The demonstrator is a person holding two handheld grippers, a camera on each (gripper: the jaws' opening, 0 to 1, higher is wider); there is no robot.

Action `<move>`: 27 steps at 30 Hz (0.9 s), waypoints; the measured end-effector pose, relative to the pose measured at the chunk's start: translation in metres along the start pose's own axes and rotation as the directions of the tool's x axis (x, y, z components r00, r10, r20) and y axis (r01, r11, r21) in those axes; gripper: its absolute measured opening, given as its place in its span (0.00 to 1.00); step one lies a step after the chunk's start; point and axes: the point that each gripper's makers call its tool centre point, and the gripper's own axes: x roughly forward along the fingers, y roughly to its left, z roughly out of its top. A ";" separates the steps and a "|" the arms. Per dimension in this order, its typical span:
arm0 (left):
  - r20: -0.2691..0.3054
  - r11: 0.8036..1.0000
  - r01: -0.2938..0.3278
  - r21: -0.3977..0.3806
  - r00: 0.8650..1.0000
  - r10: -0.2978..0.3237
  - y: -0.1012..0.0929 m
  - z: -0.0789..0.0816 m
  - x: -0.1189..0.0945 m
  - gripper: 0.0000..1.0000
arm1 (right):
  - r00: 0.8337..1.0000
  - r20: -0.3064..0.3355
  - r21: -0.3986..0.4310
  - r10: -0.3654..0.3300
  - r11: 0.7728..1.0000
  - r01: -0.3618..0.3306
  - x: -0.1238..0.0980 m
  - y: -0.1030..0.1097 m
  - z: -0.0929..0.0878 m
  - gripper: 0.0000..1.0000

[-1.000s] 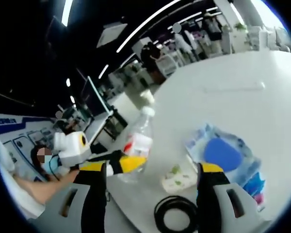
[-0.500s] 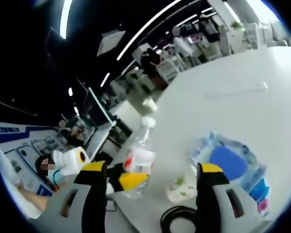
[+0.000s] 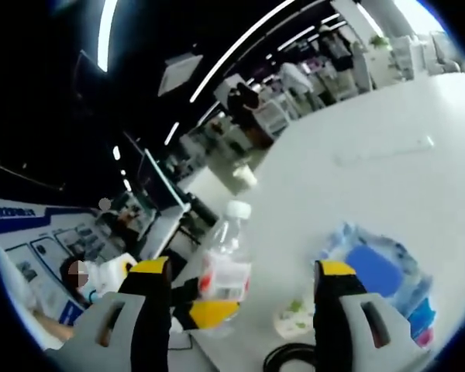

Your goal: Arrange the tabletop items into an orderly group along one side of the table until the central work area is clear of visible clutter.

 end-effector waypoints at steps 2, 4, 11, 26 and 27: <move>0.000 1.000 0.010 0.008 1.000 -0.010 -0.002 0.000 -0.001 0.37 | 1.000 0.000 -0.002 0.008 1.000 -0.008 0.002 0.002 0.003 0.72; 0.002 1.000 0.021 0.009 1.000 -0.021 -0.004 -0.001 -0.002 0.37 | 1.000 -0.008 -0.011 0.012 1.000 -0.012 0.004 0.002 0.003 0.72; 0.003 0.999 0.035 0.006 0.999 -0.035 -0.005 -0.003 -0.005 0.37 | 1.000 0.011 -0.002 0.026 1.000 -0.026 0.007 0.003 0.015 0.71; 0.022 0.995 0.090 0.036 0.996 -0.091 -0.020 0.003 -0.007 0.38 | 0.997 -0.029 0.000 0.073 0.997 -0.073 0.027 0.016 0.012 0.69; 0.020 0.994 0.097 0.043 0.995 -0.098 -0.021 0.003 -0.006 0.38 | 0.996 -0.034 0.002 0.078 0.997 -0.078 0.028 0.016 0.011 0.69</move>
